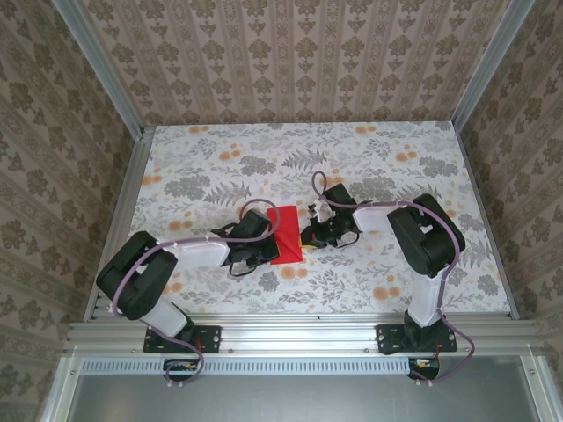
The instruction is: Fold a paper plane with a square sheet of paper (pick it up from the middle)
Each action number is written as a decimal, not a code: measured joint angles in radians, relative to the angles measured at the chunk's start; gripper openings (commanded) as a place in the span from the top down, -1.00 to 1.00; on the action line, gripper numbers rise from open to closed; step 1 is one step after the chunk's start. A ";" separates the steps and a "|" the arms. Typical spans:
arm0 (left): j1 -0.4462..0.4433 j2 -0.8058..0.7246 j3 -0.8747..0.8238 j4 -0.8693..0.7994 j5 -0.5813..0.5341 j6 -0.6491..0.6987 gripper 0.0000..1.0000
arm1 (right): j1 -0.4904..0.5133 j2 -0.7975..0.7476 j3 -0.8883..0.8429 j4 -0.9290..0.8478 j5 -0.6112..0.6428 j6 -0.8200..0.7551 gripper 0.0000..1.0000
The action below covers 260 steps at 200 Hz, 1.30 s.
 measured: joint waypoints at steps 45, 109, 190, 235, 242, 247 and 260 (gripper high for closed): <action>0.000 0.001 0.002 -0.004 0.001 0.008 0.93 | 0.000 0.000 0.024 -0.019 0.004 -0.013 1.00; 0.000 0.002 0.012 -0.022 0.001 0.011 0.93 | 0.000 0.015 0.031 -0.024 0.008 -0.018 1.00; 0.000 0.005 0.021 -0.040 0.001 0.028 0.93 | -0.003 0.043 0.047 -0.034 0.005 -0.036 1.00; 0.000 0.005 0.031 -0.044 0.001 0.029 0.89 | -0.003 0.046 0.051 -0.043 0.003 -0.037 1.00; 0.000 0.004 0.034 -0.044 0.001 0.029 0.87 | -0.003 0.046 0.053 -0.045 0.004 -0.037 1.00; 0.000 0.002 0.035 -0.044 0.001 0.029 0.85 | -0.003 0.046 0.054 -0.048 0.005 -0.040 1.00; 0.000 -0.006 0.041 -0.045 0.001 0.032 0.81 | -0.003 0.048 0.058 -0.055 0.007 -0.041 1.00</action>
